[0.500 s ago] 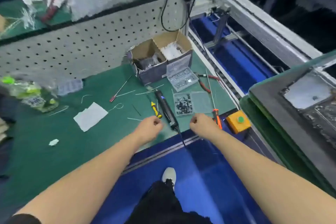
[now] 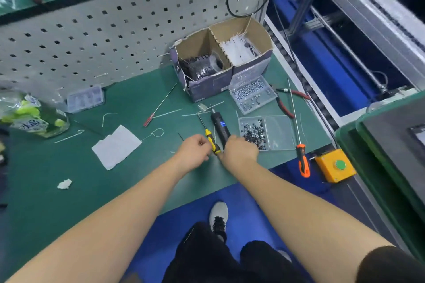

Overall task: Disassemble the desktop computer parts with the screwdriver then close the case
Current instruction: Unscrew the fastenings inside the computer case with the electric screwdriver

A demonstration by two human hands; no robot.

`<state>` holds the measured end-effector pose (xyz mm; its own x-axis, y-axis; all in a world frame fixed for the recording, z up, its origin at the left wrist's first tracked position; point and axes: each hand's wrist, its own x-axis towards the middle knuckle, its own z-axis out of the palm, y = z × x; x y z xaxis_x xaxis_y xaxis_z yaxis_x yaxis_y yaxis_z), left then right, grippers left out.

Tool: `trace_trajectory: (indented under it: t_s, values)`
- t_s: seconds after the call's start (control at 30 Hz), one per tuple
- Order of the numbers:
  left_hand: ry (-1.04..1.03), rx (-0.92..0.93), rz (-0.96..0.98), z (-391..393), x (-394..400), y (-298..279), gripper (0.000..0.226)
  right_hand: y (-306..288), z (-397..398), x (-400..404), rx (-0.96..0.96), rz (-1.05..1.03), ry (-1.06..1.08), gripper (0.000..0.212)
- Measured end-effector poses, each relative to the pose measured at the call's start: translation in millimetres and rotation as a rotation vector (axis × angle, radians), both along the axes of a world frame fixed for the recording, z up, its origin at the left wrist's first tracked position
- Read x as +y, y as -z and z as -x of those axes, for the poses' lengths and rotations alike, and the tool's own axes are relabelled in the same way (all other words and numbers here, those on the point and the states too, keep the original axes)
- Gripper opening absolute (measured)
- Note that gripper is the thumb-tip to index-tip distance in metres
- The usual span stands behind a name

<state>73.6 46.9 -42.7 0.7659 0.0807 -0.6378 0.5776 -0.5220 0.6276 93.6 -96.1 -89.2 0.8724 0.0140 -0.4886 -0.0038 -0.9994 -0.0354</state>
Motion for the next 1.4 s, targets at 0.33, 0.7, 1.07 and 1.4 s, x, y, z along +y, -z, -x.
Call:
trace_trajectory:
  t_s: [0.33, 0.7, 1.07, 1.4]
  values:
    - [-0.109, -0.079, -0.029, -19, -28, -3, 0.017, -50, -7, -31, 0.04, -0.288, 0.174, 0.04]
    - [0.086, -0.174, 0.669, -18, -295, -134, 0.044, -220, 93, -257, -0.383, -0.589, 0.545, 0.039]
    - [0.742, -0.231, 0.595, 131, -601, -206, 0.063, -269, 310, -555, -0.802, -0.251, 0.676, 0.051]
    - [0.717, 0.062, 0.527, 222, -745, -198, 0.067, -237, 414, -669, -0.841, -0.052, 0.375, 0.103]
